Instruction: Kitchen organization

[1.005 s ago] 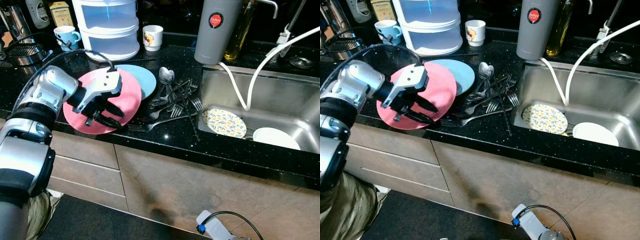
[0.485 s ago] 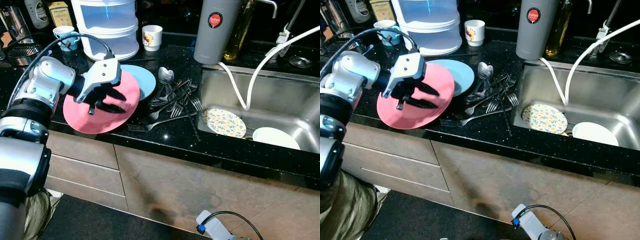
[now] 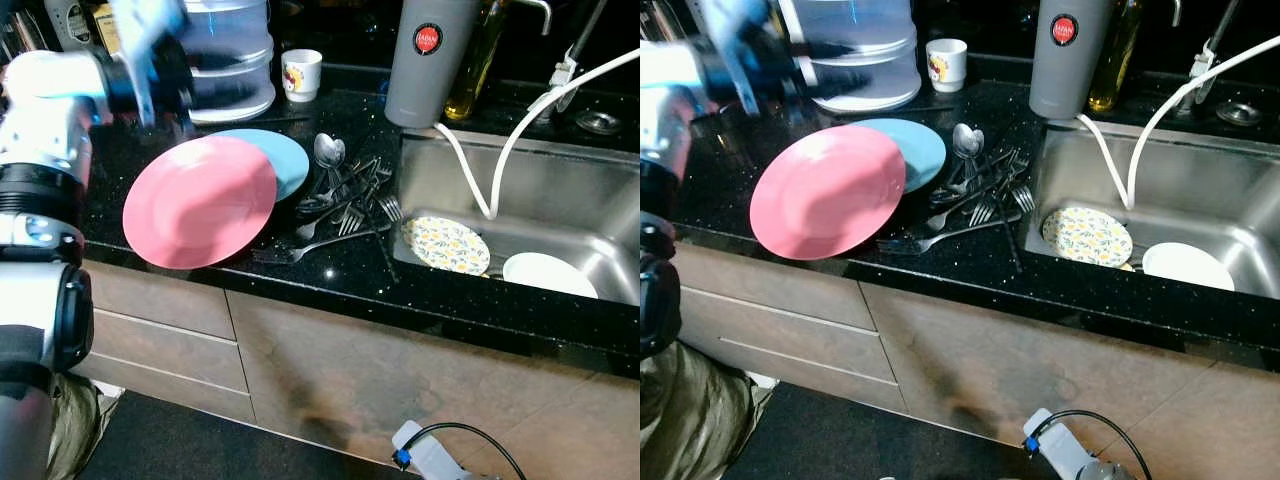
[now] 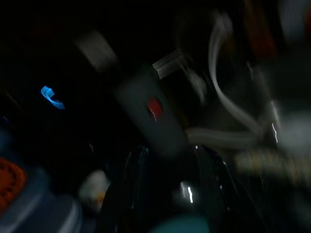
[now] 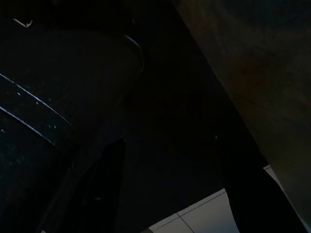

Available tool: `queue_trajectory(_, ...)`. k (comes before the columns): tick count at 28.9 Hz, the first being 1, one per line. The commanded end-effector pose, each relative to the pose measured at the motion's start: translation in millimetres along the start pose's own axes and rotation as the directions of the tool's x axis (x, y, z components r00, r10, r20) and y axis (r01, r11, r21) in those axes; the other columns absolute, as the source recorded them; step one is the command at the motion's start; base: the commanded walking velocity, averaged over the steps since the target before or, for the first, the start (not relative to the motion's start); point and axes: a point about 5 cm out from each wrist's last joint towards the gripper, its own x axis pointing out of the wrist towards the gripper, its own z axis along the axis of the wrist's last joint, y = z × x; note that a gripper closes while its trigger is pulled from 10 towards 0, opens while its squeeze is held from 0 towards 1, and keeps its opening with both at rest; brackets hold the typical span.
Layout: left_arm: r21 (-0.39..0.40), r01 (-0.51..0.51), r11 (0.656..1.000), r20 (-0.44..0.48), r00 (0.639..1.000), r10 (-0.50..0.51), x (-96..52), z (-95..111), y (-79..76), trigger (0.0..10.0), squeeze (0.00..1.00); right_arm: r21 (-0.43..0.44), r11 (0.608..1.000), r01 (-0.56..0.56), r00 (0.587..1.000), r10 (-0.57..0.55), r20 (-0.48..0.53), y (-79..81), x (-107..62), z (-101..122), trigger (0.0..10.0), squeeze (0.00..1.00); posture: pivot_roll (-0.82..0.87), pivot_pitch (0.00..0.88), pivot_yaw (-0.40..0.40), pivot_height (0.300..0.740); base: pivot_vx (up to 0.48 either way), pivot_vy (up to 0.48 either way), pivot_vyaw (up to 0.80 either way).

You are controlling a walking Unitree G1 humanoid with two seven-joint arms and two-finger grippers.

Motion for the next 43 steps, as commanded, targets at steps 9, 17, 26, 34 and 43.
queue_trajectory(9, -0.349, -0.225, 0.91, 0.23, 0.92, 0.316, -51.4, 3.8, -19.3, 10.0, 1.0, 0.007, 1.0, -0.015, 1.0, 0.015, 0.003, 3.9, 1.4, 1.8, 10.0, 0.0, 0.03, 0.017, 0.016, 0.74, 0.0, 0.0, 0.0)
queue_trajectory(17, -0.576, -0.302, 0.759, 0.247, 0.821, 0.514, -83.8, -5.6, -37.1, 10.0, 1.0, 0.004, 1.0, -0.021, 1.0, 0.021, 0.002, 4.1, 1.4, 1.6, 10.0, 0.0, 0.06, 0.016, 0.014, 0.74, 0.0, 0.0, 0.0)
queue_trajectory(26, -0.887, -0.126, 0.444, 0.271, 0.638, 0.721, -82.1, -14.6, -92.7, 10.0, 1.0, 0.006, 1.0, -0.02, 1.0, 0.02, -0.004, 3.3, 0.6, -1.2, 10.0, 0.0, 0.06, 0.021, 0.009, 0.74, 0.0, 0.0, 0.0)
queue_trajectory(34, -0.983, -0.042, 0.181, 0.123, 0.581, 0.805, -92.7, -44.1, -139.8, 10.0, 0.54, 0.003, 1.0, -0.024, 1.0, 0.024, -0.009, 3.3, 0.4, -2.4, 10.0, 0.0, 0.07, 0.02, 0.007, 0.74, 0.0, 0.0, 0.0)
queue_trajectory(43, -0.996, -0.086, -0.007, -0.059, 0.611, 0.789, -100.1, -61.4, -170.2, 10.0, 0.0, 0.002, 1.0, -0.026, 1.0, 0.026, -0.011, 3.6, 0.4, -2.9, 10.0, 0.0, 0.07, 0.015, 0.01, 0.74, 0.0, 0.0, 0.0)
